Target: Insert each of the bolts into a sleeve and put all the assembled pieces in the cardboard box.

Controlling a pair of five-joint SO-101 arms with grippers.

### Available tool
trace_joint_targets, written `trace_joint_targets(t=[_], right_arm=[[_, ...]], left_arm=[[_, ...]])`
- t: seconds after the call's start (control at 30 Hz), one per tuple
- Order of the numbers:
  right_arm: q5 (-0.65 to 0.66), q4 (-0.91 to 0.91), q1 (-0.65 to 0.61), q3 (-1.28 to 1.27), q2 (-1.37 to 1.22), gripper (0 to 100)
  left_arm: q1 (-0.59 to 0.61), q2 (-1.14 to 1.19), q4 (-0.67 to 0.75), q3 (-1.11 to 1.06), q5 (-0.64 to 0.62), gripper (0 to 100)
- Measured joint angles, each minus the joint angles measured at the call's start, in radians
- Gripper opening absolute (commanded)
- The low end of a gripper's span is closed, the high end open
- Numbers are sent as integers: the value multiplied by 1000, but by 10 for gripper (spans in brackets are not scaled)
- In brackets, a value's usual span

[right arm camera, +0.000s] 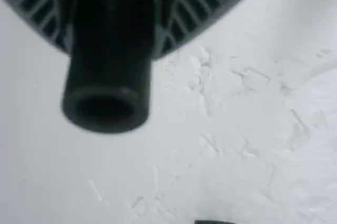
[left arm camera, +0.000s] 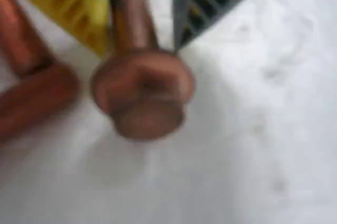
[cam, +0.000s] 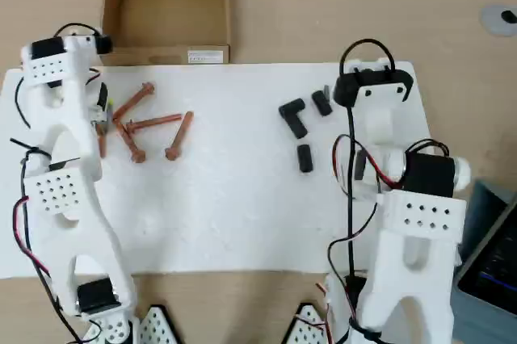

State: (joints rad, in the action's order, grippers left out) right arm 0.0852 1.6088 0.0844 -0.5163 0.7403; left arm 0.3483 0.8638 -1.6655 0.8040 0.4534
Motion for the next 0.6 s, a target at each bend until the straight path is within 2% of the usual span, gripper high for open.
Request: trace_joint_targets(t=[0.4,0.53,0.6], right_arm=[[0,0,0,0,0,12],[0,0,0,0,0,12],[0,0,0,0,0,12]], left_arm=[[15,35,25,15,2,88],[15,63,25,29,0,0],[12,69,23,32,-2,6]])
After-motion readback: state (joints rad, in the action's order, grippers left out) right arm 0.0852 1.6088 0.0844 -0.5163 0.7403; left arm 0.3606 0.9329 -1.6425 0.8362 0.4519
